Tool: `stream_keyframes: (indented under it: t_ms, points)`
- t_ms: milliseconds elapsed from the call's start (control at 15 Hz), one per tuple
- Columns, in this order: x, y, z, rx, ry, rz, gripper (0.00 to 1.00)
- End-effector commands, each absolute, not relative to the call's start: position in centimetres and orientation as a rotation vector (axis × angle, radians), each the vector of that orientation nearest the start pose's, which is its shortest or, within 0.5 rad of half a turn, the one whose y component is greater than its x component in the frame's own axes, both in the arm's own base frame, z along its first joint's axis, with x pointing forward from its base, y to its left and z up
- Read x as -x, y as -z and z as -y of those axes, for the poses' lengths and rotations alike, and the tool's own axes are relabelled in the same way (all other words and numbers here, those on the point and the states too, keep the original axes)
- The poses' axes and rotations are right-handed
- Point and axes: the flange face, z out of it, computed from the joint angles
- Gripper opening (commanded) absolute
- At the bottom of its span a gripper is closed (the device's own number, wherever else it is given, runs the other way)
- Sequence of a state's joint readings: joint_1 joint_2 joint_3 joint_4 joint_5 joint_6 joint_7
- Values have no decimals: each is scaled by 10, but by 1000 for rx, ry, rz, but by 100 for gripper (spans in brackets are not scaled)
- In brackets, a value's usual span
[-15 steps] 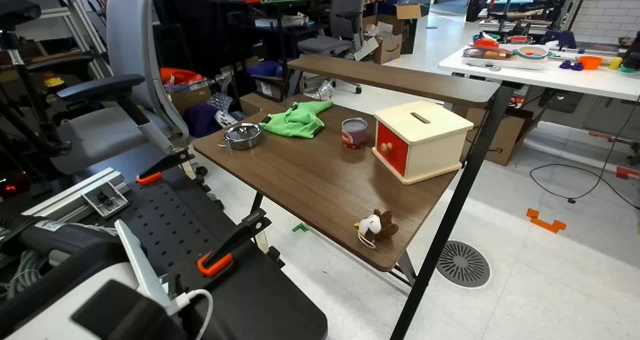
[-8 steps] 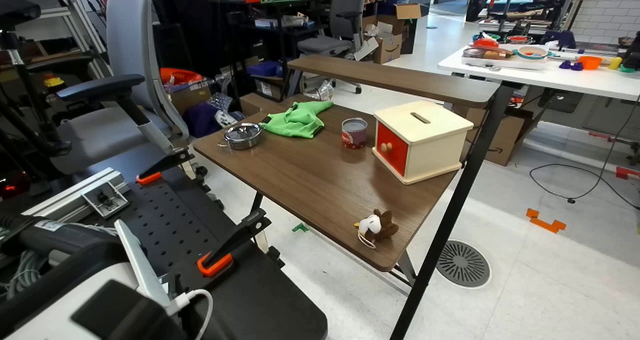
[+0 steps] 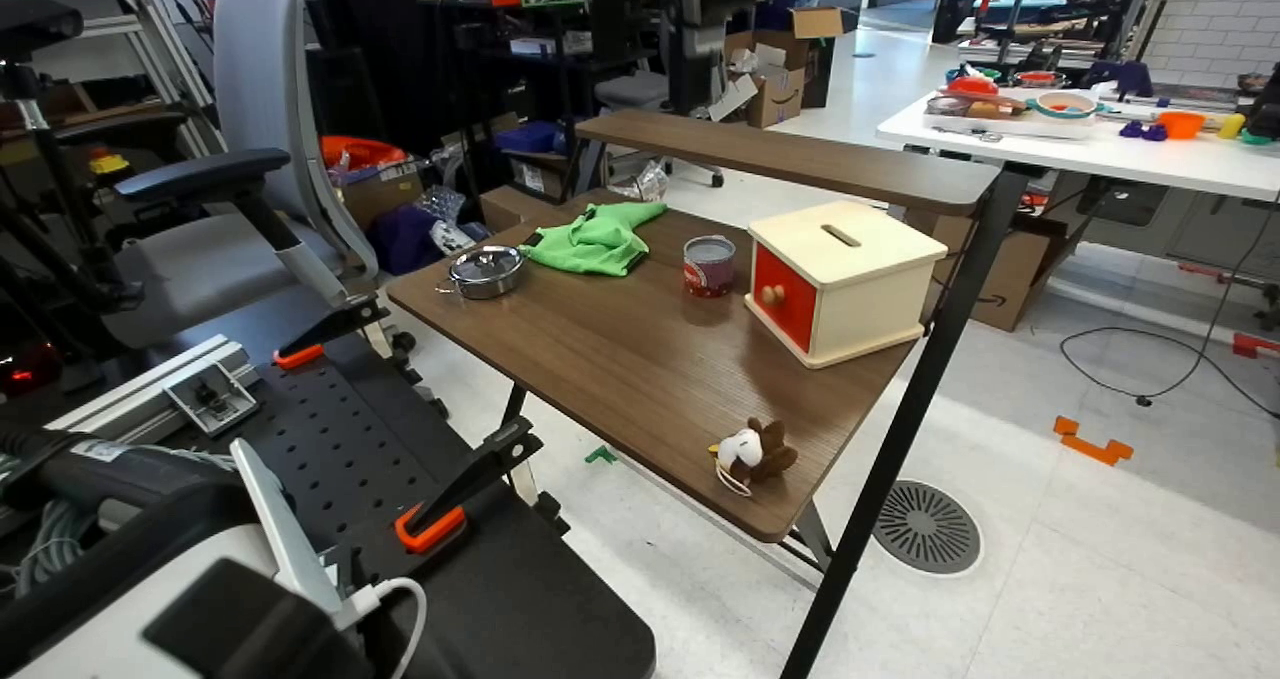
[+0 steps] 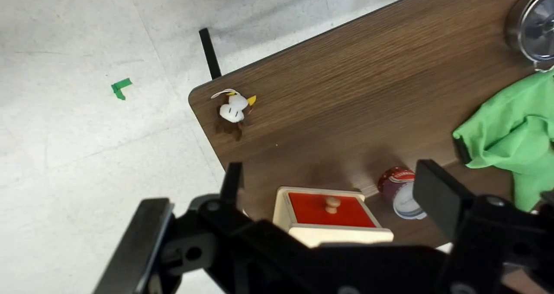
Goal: Move the animal plush toy
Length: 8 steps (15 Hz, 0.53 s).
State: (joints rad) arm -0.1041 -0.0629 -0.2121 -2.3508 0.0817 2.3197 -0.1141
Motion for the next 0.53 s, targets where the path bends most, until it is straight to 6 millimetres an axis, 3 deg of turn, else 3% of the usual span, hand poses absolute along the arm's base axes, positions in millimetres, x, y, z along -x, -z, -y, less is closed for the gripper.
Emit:
stream_keyframes:
  t_ms: [0, 467]
  points:
    - [-496, -307, 169, 3090, 65, -437, 100]
    - [-519, -208, 202, 3142, 10, -509, 100]
